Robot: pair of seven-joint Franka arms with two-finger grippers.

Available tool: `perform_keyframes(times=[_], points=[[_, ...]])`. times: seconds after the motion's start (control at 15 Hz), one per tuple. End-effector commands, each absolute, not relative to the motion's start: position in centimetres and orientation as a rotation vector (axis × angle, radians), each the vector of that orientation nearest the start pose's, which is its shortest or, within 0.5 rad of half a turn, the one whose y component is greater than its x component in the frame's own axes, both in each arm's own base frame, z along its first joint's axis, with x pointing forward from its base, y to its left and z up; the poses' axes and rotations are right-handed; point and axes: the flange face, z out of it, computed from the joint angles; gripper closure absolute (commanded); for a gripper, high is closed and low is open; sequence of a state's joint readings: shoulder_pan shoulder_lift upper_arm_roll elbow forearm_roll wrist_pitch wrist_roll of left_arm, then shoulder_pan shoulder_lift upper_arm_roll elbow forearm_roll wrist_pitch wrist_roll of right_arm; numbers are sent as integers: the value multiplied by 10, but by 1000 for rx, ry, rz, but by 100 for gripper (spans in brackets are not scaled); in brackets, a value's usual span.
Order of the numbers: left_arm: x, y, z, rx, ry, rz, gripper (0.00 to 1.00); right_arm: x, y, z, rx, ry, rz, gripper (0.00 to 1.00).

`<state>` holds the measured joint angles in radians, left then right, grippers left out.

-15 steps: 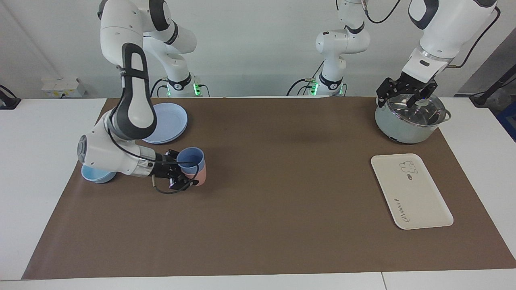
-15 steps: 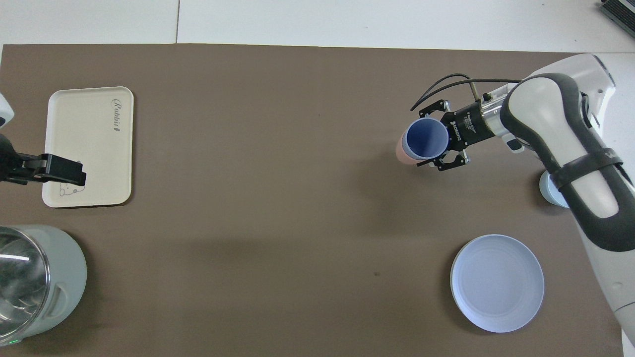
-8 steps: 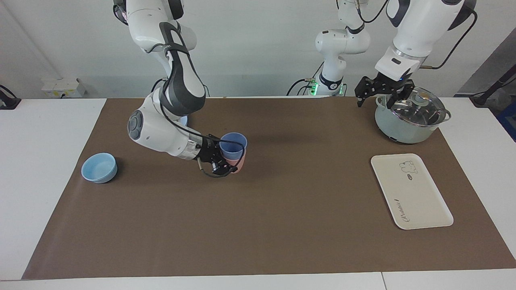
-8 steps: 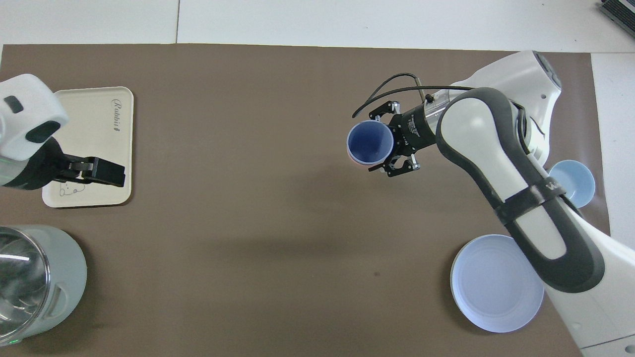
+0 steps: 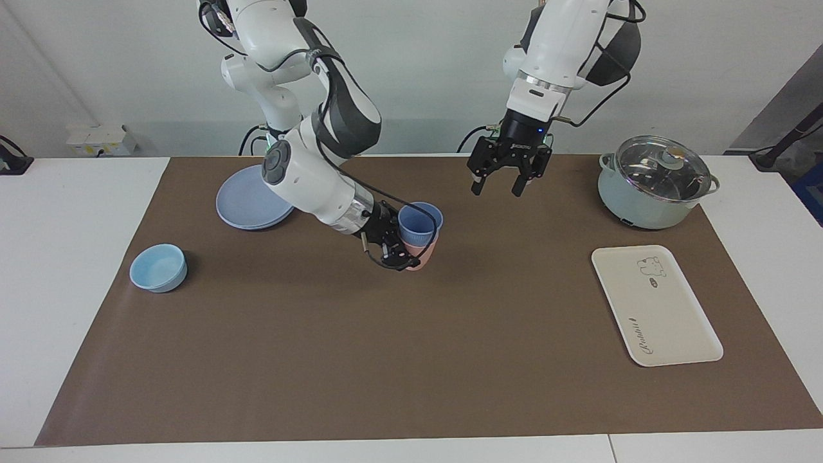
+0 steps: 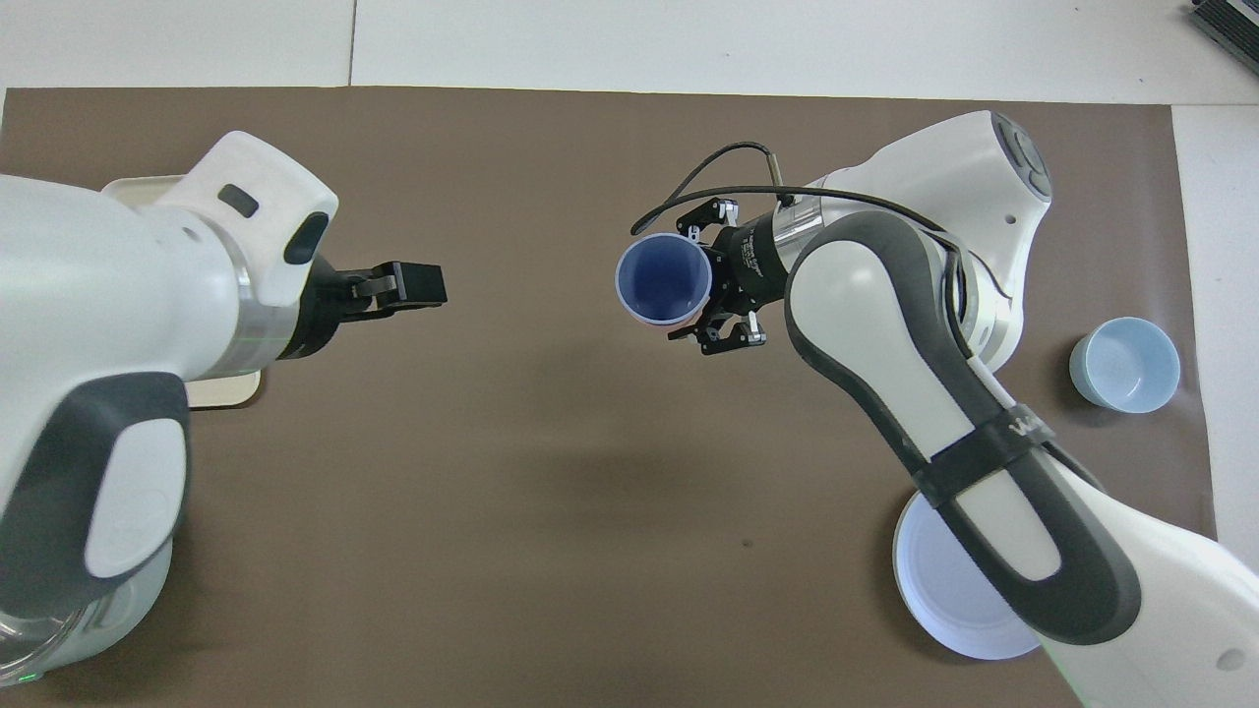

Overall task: Place cup on tray
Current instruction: 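Grasp the blue cup with the left gripper from the right gripper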

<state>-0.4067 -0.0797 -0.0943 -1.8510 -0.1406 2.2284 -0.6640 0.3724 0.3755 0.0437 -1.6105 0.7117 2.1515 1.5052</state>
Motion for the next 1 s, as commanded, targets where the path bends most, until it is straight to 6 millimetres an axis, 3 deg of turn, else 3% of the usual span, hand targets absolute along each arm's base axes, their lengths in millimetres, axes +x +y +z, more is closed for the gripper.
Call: perform_keyframes(times=[0.0, 0.13, 0.4, 0.67, 0.8, 0.93], points=[[497, -301, 591, -3464, -411, -574, 2, 612, 305, 439, -1895, 1738, 562, 100], [502, -311, 574, -3464, -393, -555, 9, 611, 306, 441, -1895, 1735, 560, 100], [507, -314, 561, -3457, -383, -529, 17, 612, 306, 441, -1896, 1734, 555, 100], [524, -324, 545, -3474, -489, -599, 22, 612, 305, 440, -1898, 1731, 553, 100], [521, -329, 541, -3475, -474, -582, 51, 612, 305, 440, -1900, 1730, 553, 100], [521, -329, 542, -3476, -513, -573, 100, 612, 305, 440, -1900, 1728, 551, 100]])
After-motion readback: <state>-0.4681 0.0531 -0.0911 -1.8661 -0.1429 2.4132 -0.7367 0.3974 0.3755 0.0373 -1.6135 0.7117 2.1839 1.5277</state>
